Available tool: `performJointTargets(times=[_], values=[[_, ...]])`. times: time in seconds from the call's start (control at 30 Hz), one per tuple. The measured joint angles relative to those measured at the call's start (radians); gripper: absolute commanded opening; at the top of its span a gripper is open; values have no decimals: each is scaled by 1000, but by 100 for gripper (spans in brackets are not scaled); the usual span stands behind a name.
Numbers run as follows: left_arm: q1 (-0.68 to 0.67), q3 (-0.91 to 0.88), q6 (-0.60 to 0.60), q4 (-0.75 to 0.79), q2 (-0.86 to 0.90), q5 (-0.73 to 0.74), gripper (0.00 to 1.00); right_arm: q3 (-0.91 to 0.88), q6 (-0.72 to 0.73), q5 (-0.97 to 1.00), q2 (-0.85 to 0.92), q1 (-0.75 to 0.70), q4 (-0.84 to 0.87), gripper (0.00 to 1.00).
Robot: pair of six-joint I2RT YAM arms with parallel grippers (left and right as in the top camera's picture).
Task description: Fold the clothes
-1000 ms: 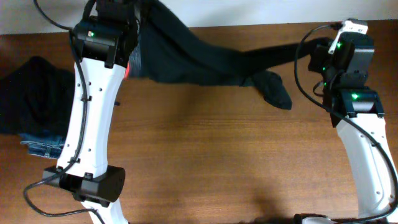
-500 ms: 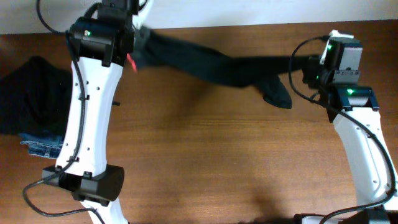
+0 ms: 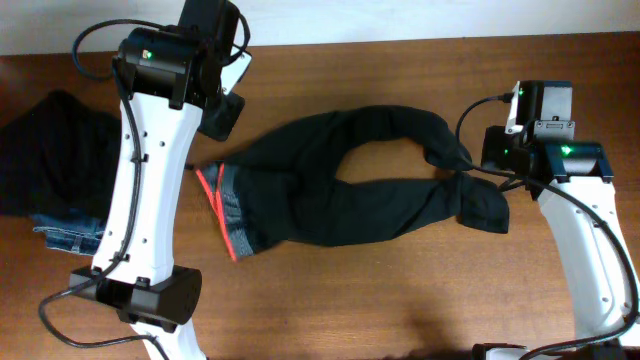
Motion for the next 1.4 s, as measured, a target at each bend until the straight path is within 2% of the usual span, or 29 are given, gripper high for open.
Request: performJointTargets(times=[0.1,0.23,0.47,0.67,0.7,0.8,0.97,1.03,1.13,1.3,1.37,1.4], values=[[0,0,0,0,0,0,57,0,-2,-2,-1,0,18,67],[0,0,0,19,0,25,59,0,-3,-38,-1,0,42,68],[2,0,-18,119,2,150,58,0,11,-225,22,0,33,67],[10,-1,-92,160,34,184,58,0,53,-301,104,0,25,72],[13,-2,-113,182,43,188,58,0,66,-306,112,-2,39,72],[24,-4,-159,233,79,209,58,0,92,-319,129,-6,112,60],[24,-6,-191,218,134,251,58,0,79,-366,184,-11,253,60],[20,-6,-197,206,162,260,58,1,74,-379,233,-11,303,72],[13,-6,-198,188,211,269,58,1,50,-390,337,-11,371,81],[9,-8,-201,166,307,274,58,1,14,-389,499,-20,423,86],[10,-8,-201,159,343,274,58,1,3,-375,537,-27,431,86],[10,-8,-201,156,364,274,58,1,-2,-364,547,-31,433,81]])
